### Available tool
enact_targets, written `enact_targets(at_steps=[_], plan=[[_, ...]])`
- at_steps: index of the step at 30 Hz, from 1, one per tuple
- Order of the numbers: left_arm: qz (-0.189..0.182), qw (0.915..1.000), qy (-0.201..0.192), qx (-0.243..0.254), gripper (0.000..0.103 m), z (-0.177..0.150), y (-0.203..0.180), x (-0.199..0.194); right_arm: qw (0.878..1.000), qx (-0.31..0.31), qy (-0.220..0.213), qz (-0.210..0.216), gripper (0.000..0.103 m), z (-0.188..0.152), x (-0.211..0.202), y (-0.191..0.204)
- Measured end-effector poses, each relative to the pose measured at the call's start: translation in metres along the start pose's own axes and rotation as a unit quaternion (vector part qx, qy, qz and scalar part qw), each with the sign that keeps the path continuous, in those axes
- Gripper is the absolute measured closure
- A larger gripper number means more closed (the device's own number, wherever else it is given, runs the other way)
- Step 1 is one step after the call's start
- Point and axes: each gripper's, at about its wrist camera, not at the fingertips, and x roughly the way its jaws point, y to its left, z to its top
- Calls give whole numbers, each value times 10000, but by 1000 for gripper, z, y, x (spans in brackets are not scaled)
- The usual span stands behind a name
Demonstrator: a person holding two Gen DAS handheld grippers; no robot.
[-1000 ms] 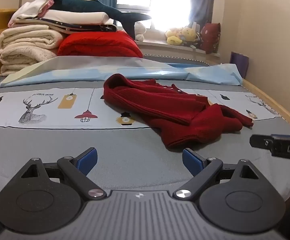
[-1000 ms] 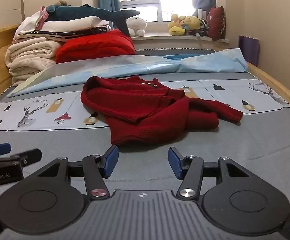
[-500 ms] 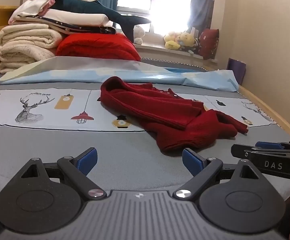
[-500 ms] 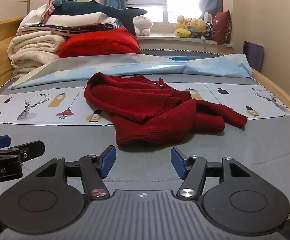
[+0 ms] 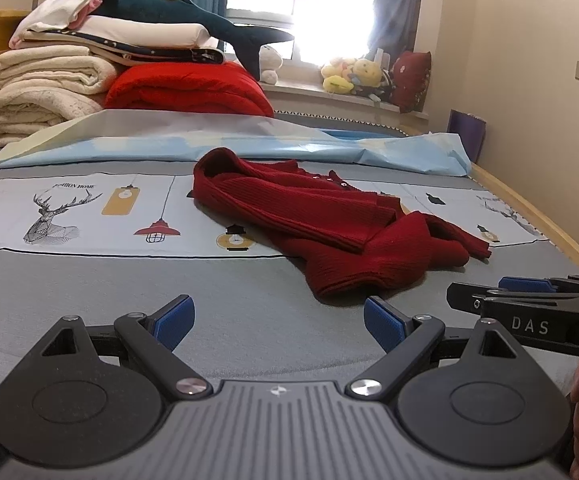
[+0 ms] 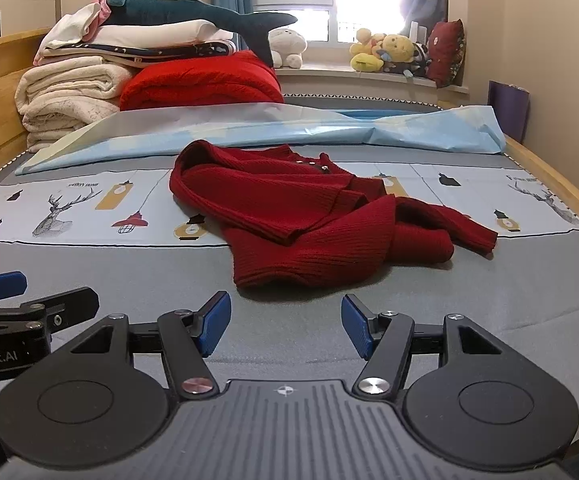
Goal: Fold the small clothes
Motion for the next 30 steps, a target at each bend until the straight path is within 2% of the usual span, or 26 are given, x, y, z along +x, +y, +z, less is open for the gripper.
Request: enact_targets(at_steps=[30], plan=[[13,10000,-12,38,9,-2,-2,3,10000,-47,-5,12,40,-1,1,2]])
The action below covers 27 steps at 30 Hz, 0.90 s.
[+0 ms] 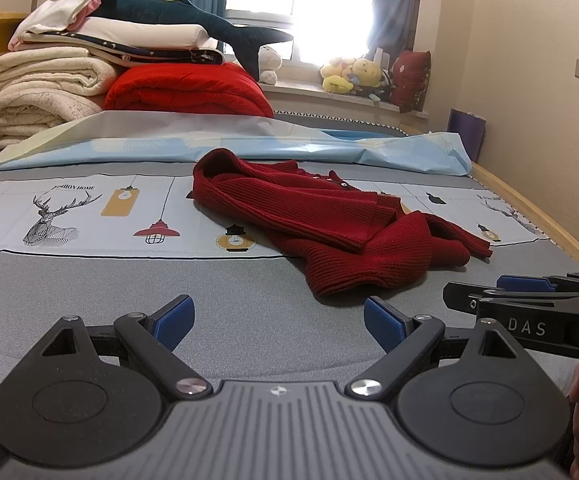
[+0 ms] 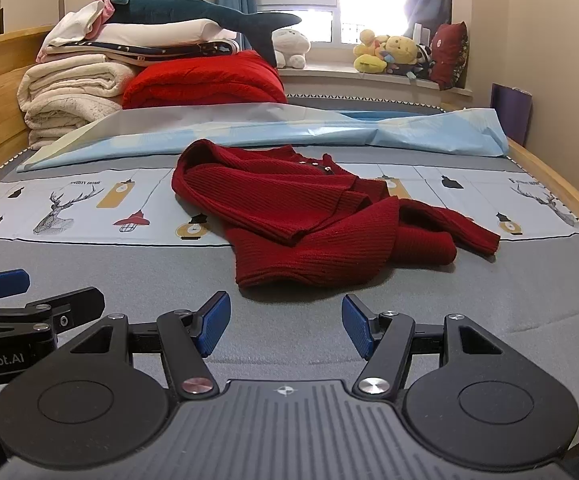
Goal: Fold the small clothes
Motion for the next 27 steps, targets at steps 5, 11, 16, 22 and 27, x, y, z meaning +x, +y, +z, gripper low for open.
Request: enact_targets(at_steps=[5,11,16,22,27], plan=[[-3,10000,-2,4,9,0,0,0,10000,-13,-4,0,39,2,0,2],[7,10000,-10,11,9,1,0,-1,10000,-6,-1,-2,39,2,0,2],[7,10000,-18,16,9,2,-1,-2,10000,-9,2,1,39,2,0,2],[9,10000,-19,19,9,2,-1,-2,10000,-7,-1,-2,39,1,0,2],[10,10000,-25,18,9,3,-1,-2,10000,-6,4,3,39,1,0,2]])
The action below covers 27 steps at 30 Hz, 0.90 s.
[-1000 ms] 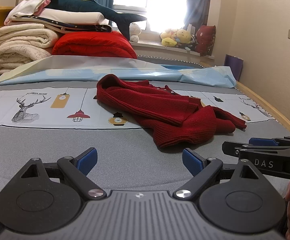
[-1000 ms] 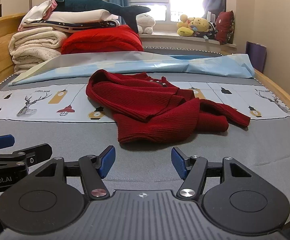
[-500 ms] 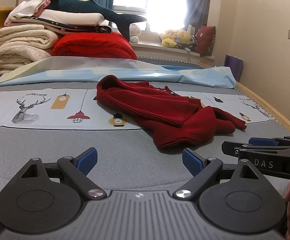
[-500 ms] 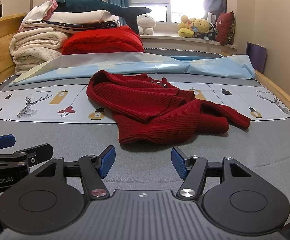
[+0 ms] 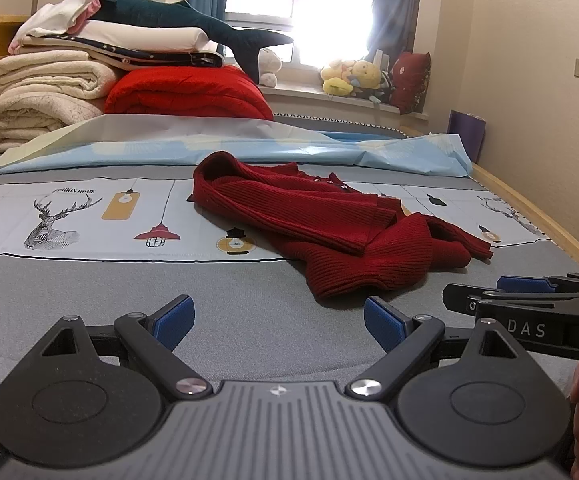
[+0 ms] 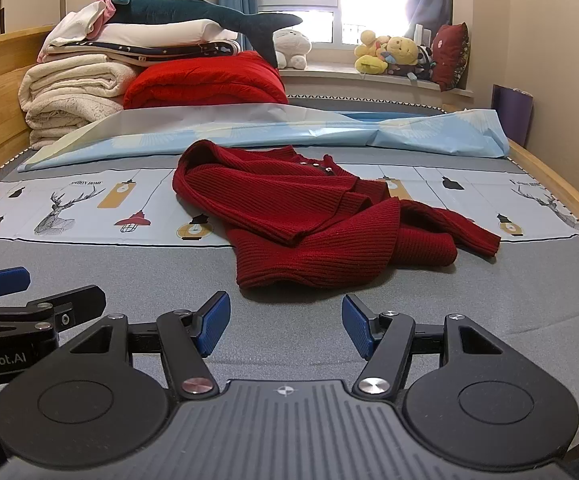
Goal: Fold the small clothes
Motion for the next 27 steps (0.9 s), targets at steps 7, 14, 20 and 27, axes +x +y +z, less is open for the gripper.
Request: enact_targets(at_steps=[7,14,20,27], plan=[[35,10000,-29,24,9,1,0,0,10000,0,2,-4,39,0,0,0],[30,9996,-107,242,49,-5,-3,-1,9993,300,-209,91,39,15,-9,-13],[-52,9995,16,316,65,-8,5,4,9966,116,-773,276,32,68,-8,-54],[1,9994,236,243,76,21,7,53,9947,813,-627,6,46,64,32,-104]])
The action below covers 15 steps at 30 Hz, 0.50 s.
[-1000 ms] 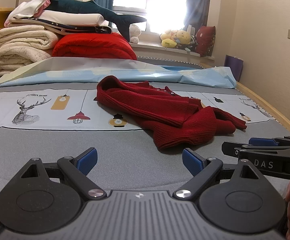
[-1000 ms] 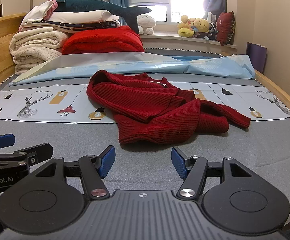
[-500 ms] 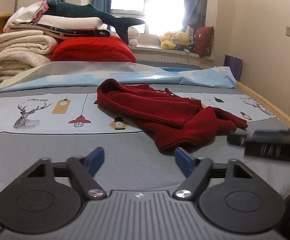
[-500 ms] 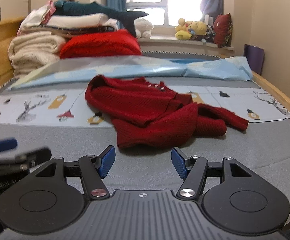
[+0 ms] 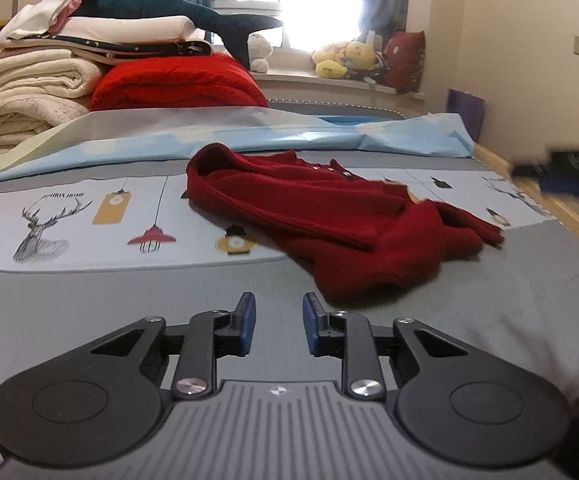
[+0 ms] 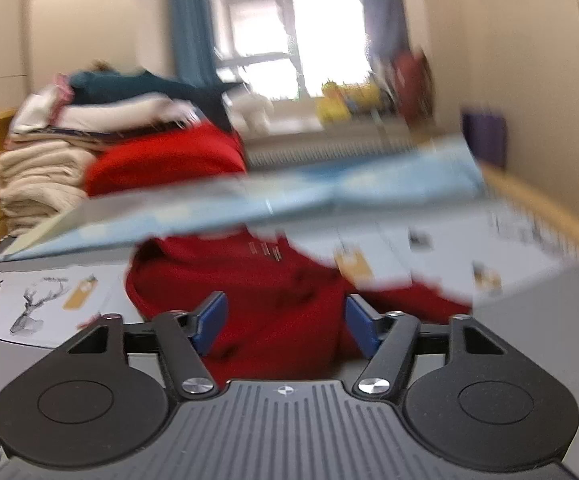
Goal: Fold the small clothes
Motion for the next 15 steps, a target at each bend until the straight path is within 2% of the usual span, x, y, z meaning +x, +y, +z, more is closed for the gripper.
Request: enact_targets(at_steps=[1,4,8,10,13,15], plan=[[29,10000,0,-36,77,8,0,12,9998,176,46,55,52,2,2,-4],[145,9995,81,-281,77,33,2,60,9991,306,-203,200,52,7,1,-10],[219,9967,356,-690,76,58,8,130,9990,316,-90,309,52,8,10,-20],[93,9940,511,-968,70,66,12,163,9989,326,-107,324,51,11,11,-27],[74,9859,801,-1469,54,75,19,212,9986,410,-79,318,50,13,12,-37],[-44,9744,1093,-1966,51,78,26,243,9982,514,-52,296,50,14,11,-43]])
